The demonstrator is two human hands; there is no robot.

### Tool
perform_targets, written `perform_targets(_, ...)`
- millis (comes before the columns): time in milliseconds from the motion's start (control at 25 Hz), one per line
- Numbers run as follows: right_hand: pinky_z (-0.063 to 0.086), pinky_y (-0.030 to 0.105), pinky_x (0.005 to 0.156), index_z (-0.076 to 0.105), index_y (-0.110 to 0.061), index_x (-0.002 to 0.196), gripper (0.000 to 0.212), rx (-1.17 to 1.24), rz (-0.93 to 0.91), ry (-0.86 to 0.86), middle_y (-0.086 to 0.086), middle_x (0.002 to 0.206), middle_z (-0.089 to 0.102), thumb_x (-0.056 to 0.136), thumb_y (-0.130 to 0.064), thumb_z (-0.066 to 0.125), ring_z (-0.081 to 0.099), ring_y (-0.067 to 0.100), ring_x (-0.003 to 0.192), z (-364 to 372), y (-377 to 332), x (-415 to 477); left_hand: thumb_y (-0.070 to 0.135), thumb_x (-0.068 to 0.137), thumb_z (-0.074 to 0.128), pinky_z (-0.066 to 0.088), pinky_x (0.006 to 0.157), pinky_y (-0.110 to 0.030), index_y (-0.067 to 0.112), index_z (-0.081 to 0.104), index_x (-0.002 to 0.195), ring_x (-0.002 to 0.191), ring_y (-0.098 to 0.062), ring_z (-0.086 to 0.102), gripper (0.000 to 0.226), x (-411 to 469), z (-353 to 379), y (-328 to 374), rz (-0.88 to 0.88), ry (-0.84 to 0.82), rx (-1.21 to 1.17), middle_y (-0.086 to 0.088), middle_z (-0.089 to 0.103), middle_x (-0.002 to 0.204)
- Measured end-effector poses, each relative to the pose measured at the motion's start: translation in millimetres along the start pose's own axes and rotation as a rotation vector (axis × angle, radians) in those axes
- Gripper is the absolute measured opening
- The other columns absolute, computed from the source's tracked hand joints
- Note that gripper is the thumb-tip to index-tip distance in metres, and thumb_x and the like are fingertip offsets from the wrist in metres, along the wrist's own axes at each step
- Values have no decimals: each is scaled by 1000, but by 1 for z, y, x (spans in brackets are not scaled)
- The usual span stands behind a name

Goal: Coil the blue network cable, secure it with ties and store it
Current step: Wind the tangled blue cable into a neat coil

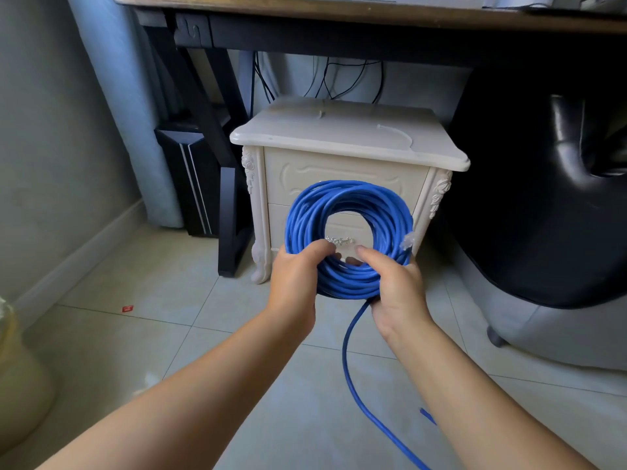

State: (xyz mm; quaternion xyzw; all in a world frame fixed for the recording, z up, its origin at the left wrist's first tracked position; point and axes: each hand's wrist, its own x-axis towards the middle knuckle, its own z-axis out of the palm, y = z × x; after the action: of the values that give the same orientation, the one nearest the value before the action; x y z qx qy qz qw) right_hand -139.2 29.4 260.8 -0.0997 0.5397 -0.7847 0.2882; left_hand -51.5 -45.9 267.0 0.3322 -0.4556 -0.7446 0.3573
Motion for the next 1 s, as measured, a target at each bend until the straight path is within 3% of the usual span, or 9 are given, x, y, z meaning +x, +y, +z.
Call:
perform_targets(120, 55, 42, 74, 60, -7, 93, 23, 11, 13, 101, 14, 81, 61, 79, 12, 58, 65, 29, 73, -2, -9, 6, 8, 82, 69, 57, 83, -42, -5, 61, 109, 87, -27, 71, 31, -1, -2, 5, -34, -198, 69, -17, 72, 93)
perform_targets(240, 55, 33, 59, 58, -9, 91, 28, 1, -9, 85, 12, 74, 58, 76, 15, 54, 63, 25, 63, -8, -22, 15, 21, 77, 75, 57, 87, -41, 6, 60, 121, 100, -25, 70, 49, 7, -10, 23, -34, -343, 171, -14, 71, 113)
perform_targets(360, 53, 39, 65, 59, -15, 84, 34, -193, -114, 31, 6, 66, 56, 70, 16, 55, 60, 26, 63, -14, -29, 19, 28, 70, 83, 52, 96, -42, 25, 49, 136, 110, -19, 66, 74, 19, -21, 33, 75, -412, 319, -4, 68, 121)
perform_targets(480, 53, 32, 63, 61, -25, 90, 45, -517, -246, -85, -7, 65, 60, 68, 15, 59, 61, 16, 63, -20, -33, 19, 33, 69, 85, 46, 94, -22, 36, 41, 142, 114, -2, 61, 86, 23, -29, 39, 168, -460, 547, 13, 62, 129)
perform_targets(640, 49, 18, 76, 56, -45, 110, 61, -980, -399, -339, -20, 94, 67, 74, 3, 63, 63, 0, 85, -20, -36, 12, 34, 70, 85, 44, 97, -19, 39, 36, 146, 117, 6, 55, 91, 23, -33, 45, 156, -582, 841, 18, 57, 132)
perform_targets(720, 50, 21, 84, 57, -47, 115, 64, -1065, -424, -431, -21, 104, 66, 74, 1, 63, 62, 3, 96, -18, -32, 8, 22, 71, 83, 51, 92, -25, 38, 38, 144, 104, -2, 65, 87, 22, -34, 41, 102, -636, 925, 13, 65, 119)
perform_targets(800, 50, 23, 87, 59, -44, 116, 63, -1070, -452, -450, -20, 106, 67, 72, 2, 64, 62, 4, 99, -17, -30, 5, 17, 70, 79, 56, 80, -28, 33, 56, 125, 88, -10, 69, 62, 23, -35, 37, 120, -585, 975, 8, 70, 99)
perform_targets(880, 50, 19, 85, 62, -39, 113, 56, -1001, -480, -447, -20, 105, 67, 73, 0, 67, 63, 1, 97, -15, -32, 4, 17, 68, 72, 51, 62, -28, 25, 61, 93, 67, -14, 62, 29, 22, -33, 37, 184, -491, 1018, 4, 64, 75)
perform_targets(1000, 50, 13, 80, 63, -33, 113, 50, -851, -455, -424, -15, 103, 69, 74, -4, 74, 65, -1, 92, -13, -37, 6, 19, 59, 64, 40, 54, -23, 22, 55, 76, 53, -10, 50, 19, 17, -29, 37, 230, -396, 888, 8, 52, 60)
